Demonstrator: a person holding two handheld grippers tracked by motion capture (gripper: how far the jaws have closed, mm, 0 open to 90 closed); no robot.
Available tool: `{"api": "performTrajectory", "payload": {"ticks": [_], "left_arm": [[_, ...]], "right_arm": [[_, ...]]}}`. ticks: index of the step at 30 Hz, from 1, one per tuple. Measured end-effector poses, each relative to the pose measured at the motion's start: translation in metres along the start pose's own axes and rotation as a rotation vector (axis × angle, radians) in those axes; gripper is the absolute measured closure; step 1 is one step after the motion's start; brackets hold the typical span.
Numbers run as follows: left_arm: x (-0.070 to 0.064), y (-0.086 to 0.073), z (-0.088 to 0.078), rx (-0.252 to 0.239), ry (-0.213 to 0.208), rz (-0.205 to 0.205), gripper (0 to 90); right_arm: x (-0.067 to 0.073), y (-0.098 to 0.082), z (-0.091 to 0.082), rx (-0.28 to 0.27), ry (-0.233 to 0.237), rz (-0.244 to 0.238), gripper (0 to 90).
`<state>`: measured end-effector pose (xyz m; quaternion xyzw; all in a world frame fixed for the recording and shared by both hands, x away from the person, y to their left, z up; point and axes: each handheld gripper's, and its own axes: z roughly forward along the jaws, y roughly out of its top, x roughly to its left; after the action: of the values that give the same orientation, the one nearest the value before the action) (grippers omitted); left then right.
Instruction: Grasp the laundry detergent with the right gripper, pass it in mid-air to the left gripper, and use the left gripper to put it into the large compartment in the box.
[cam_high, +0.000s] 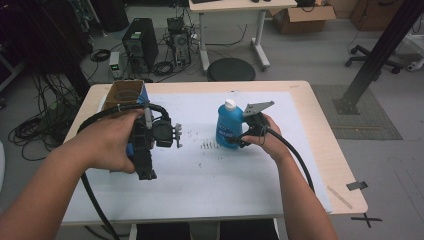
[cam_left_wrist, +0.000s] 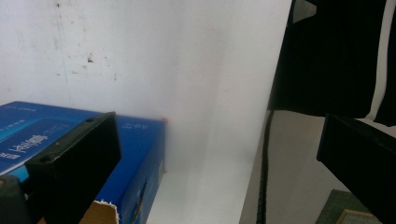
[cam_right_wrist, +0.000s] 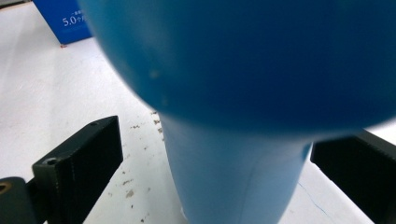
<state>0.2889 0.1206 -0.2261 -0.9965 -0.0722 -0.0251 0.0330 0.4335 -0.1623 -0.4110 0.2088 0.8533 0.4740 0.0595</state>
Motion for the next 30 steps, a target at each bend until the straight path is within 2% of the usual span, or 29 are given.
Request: {"api": "performTrajectory", "payload": {"ticks": [9,19,30], "left_arm": [[0.0004,-0.0007,0.0014,0.003,-0.008,0.002,0.4],[0.0023,-0.0001,0.0035,0.011,-0.008,0.001,0.4],[0.0041,0.0018,0.0044,0.011,-0.006,0.006,0.5]], "right_arm": [[0.0014,-0.0028,0.0059,-0.030,-0.012,0.019,2.9],[0.0036,-0.0043,0.0068,-0.064,-0.054,0.013,13.3],[0.0029,-0.0081,0.0056,-0.082,-0.059,0.020,18.4]]}}
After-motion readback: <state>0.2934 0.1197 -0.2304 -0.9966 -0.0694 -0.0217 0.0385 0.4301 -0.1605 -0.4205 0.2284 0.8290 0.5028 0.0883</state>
